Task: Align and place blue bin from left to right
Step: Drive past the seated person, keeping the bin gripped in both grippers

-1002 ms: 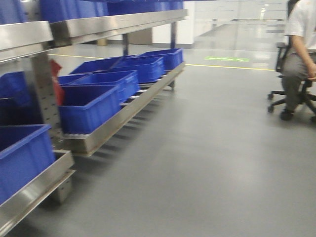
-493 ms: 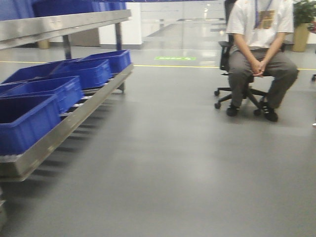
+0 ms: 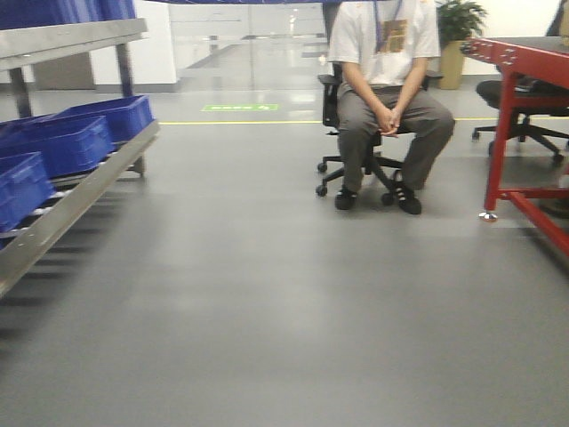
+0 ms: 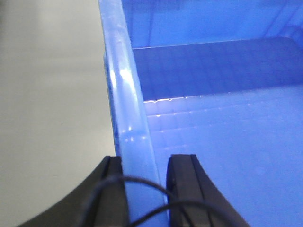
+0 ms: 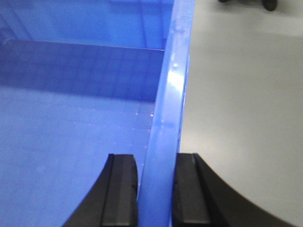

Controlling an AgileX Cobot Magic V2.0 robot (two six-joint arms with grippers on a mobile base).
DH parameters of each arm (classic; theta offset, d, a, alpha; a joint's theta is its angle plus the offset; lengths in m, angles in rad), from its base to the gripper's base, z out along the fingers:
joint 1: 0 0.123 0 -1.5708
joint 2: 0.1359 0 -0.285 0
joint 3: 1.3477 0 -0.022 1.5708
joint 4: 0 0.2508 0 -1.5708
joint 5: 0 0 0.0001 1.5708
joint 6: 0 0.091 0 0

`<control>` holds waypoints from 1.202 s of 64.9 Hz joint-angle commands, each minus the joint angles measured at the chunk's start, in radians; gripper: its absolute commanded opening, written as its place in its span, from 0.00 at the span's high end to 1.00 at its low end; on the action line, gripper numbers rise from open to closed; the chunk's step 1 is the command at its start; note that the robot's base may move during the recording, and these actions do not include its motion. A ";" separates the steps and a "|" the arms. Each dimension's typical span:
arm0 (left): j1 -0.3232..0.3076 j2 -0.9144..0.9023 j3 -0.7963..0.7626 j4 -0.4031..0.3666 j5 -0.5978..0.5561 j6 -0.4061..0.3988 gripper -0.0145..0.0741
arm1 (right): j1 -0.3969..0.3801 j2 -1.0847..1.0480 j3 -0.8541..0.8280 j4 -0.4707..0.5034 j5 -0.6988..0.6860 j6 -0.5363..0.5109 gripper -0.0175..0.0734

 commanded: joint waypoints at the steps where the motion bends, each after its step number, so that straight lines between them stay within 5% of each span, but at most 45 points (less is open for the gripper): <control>1: 0.001 -0.018 -0.016 0.010 -0.084 0.017 0.96 | -0.002 -0.015 -0.018 -0.012 -0.078 -0.034 0.88; 78: 0.001 -0.018 -0.016 0.010 -0.084 0.017 0.96 | -0.002 -0.015 -0.018 -0.012 -0.078 -0.034 0.88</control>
